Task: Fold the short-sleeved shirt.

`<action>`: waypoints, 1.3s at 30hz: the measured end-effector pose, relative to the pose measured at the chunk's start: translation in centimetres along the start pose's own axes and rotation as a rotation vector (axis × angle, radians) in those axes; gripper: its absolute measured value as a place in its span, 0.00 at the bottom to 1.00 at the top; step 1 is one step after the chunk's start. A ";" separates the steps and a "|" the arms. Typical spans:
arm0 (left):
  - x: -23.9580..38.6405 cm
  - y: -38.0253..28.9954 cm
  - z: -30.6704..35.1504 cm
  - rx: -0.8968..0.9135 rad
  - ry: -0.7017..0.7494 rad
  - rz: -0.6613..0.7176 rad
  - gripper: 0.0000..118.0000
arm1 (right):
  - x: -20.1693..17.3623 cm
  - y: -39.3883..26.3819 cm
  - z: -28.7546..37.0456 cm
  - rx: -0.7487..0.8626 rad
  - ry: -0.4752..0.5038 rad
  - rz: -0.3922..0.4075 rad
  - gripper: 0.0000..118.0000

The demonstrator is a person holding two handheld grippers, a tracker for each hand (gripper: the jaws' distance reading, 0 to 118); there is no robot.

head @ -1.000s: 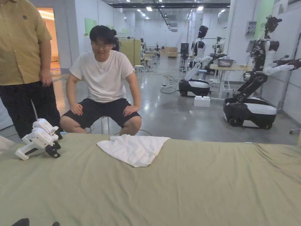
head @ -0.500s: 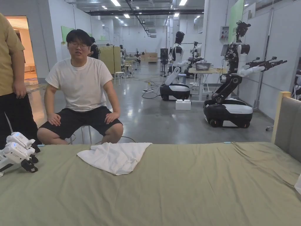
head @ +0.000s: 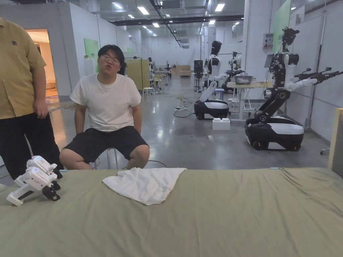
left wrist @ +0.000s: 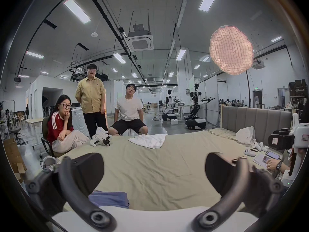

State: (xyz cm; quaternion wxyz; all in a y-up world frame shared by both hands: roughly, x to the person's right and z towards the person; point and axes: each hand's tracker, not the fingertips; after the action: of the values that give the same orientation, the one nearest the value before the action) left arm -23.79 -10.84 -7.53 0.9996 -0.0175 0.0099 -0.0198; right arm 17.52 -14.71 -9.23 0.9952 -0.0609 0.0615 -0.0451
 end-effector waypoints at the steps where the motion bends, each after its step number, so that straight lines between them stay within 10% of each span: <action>1: -0.2 0.0 0.2 0.013 0.001 -0.003 1.00 | 0.0 0.1 -0.1 0.000 -0.003 0.002 0.86; 5: -0.1 0.1 0.3 0.013 0.016 -0.004 1.00 | -0.2 0.1 -0.4 0.001 -0.013 0.011 1.00; 20: 0.1 0.2 0.3 -0.018 0.014 0.027 1.00 | -1.2 1.1 -1.0 -0.046 0.010 0.028 1.00; 30: 0.7 0.5 0.6 -0.058 -0.015 0.084 1.00 | -4.3 2.3 -0.3 -0.254 -0.056 -0.214 0.99; 39: 1.0 0.6 2.3 -0.050 -0.034 0.085 1.00 | -4.2 2.7 0.4 -0.237 -0.112 -0.205 1.00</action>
State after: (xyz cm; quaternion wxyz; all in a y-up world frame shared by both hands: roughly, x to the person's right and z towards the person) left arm -22.68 -10.16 -5.28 0.9988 -0.0422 -0.0060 0.0233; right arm 13.61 -11.60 -8.66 0.9731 -0.1863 0.0041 -0.1354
